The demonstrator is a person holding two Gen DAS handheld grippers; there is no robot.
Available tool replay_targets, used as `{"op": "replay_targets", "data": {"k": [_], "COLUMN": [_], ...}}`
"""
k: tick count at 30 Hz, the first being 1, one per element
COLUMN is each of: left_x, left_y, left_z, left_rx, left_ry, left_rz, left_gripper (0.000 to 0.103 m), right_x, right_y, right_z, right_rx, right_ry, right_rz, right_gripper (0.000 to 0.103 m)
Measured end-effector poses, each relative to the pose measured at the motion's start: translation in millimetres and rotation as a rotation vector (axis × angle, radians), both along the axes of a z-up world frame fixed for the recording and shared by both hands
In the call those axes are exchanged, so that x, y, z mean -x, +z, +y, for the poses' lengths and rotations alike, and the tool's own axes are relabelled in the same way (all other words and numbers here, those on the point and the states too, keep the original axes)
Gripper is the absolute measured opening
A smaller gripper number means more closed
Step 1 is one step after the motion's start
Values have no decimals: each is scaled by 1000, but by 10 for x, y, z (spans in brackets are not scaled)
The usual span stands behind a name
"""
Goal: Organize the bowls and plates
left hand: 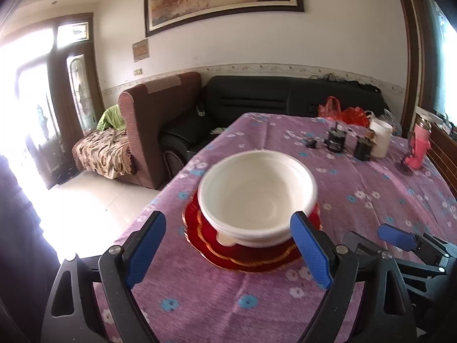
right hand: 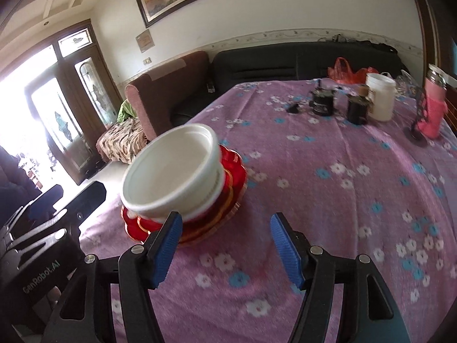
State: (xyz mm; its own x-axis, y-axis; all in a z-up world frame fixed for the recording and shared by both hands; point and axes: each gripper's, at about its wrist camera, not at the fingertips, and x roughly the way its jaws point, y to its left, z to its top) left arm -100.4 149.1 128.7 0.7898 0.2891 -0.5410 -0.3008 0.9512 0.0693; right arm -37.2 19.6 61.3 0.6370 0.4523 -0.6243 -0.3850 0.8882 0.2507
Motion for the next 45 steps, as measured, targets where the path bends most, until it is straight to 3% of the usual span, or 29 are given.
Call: {"op": "replay_targets", "data": {"k": [9, 17, 45], "left_x": [6, 12, -195], "left_y": [-134, -241, -484], "left_z": [-330, -524, -938], "left_rx": [-10, 31, 33], "left_ry": [-58, -92, -133], "left_rz": [42, 82, 164], "left_gripper": [88, 88, 88], "right_x": [266, 417, 334], "right_y": [-50, -128, -359], "right_z": [-393, -712, -1229], "right_rx": [-19, -61, -82], "right_ry": [-70, -135, -233], "right_rz": [-28, -24, 9], "right_gripper": [72, 74, 75]}}
